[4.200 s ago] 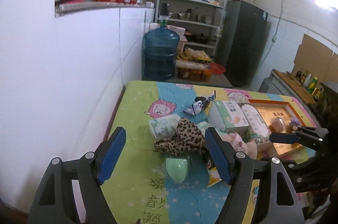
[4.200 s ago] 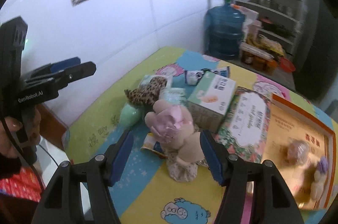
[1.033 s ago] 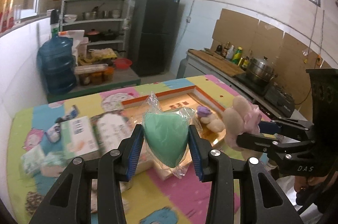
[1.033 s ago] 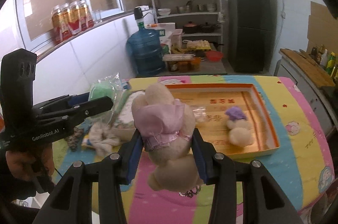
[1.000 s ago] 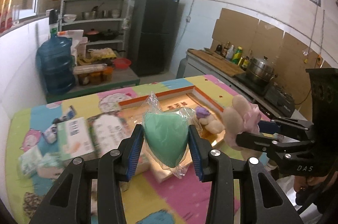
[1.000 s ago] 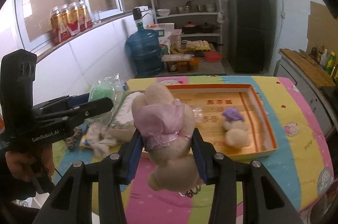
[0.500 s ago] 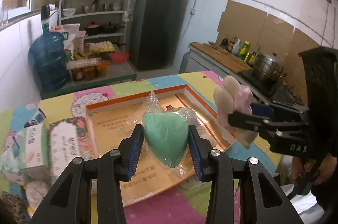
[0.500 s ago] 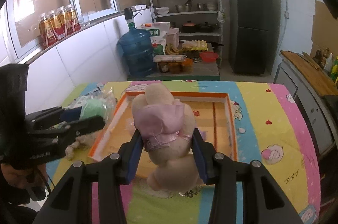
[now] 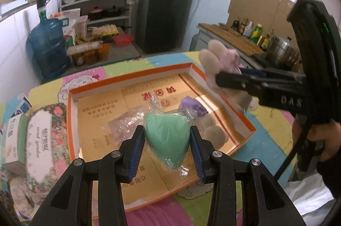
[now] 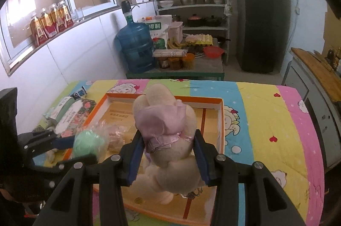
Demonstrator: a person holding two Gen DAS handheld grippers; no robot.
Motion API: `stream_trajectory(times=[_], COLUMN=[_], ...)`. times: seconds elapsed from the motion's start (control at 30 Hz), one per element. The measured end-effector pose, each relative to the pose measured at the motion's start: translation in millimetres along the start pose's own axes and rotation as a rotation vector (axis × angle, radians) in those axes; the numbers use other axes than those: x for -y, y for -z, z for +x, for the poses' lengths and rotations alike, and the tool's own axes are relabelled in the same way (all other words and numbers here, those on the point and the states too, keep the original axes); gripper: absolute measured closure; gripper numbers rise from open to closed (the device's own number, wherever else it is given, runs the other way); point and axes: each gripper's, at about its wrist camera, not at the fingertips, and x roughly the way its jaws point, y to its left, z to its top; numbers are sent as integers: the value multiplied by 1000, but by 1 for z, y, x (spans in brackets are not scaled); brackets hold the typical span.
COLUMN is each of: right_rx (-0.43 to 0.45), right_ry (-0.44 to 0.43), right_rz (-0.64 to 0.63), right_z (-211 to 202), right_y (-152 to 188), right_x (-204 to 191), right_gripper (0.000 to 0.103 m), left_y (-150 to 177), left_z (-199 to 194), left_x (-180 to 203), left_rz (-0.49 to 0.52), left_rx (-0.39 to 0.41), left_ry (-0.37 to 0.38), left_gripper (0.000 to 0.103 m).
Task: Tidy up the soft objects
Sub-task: 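Carry the green soap with the left tool while the right tool carries the pink-hat bear to the box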
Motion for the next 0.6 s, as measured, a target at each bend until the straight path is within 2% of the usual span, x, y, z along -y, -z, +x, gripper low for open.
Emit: stream_trajectory(times=[0.3,0.6], right_rx=[-57,-118], right_ry=[-14,23], right_rz=[-19,-31], right_z=[37,71], right_y=[-5,-9], right_x=[12,21], right_gripper=[57,57], left_y=[5,11], left_z=[25,46], left_x=[6,8], left_rz=[10,29], left_rx=[-61,-102], left_ry=[-13,-22], left_gripper=[60,60])
